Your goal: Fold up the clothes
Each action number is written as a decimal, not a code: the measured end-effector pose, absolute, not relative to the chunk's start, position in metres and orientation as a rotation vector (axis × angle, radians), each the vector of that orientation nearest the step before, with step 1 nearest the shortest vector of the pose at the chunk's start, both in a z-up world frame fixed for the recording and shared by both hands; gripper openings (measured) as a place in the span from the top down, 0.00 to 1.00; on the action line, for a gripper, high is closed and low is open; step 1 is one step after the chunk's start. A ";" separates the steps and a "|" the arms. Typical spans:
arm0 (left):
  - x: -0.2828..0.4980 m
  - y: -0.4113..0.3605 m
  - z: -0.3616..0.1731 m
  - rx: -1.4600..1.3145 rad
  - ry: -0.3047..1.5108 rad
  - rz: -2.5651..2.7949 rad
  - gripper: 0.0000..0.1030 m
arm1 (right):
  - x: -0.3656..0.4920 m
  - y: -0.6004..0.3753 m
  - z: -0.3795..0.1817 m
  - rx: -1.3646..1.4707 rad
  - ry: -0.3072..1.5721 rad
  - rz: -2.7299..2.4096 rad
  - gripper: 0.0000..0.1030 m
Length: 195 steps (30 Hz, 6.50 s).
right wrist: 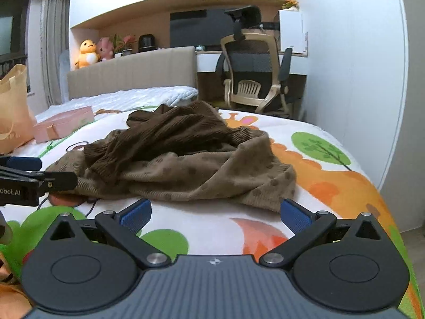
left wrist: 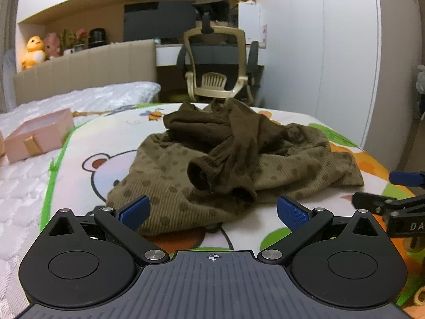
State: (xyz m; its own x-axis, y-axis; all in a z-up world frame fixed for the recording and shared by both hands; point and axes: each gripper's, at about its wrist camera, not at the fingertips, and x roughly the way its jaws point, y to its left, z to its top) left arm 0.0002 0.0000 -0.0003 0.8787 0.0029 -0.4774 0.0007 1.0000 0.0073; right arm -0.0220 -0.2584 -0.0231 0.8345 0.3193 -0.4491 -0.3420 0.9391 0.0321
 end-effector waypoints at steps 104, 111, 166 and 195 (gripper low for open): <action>0.062 0.036 0.027 -0.087 0.698 -0.132 0.00 | 0.060 -0.246 -0.019 -0.074 0.693 0.471 0.00; 0.128 0.082 0.036 -0.209 0.707 -0.115 0.00 | 0.114 -0.255 -0.028 0.046 0.829 0.485 0.00; 0.030 0.009 0.043 0.330 0.601 -0.449 0.17 | 0.054 -0.320 0.014 -0.107 0.682 0.554 0.53; 0.082 -0.068 -0.015 0.540 0.678 -0.644 0.07 | 0.121 -0.355 0.037 0.138 0.708 0.523 0.55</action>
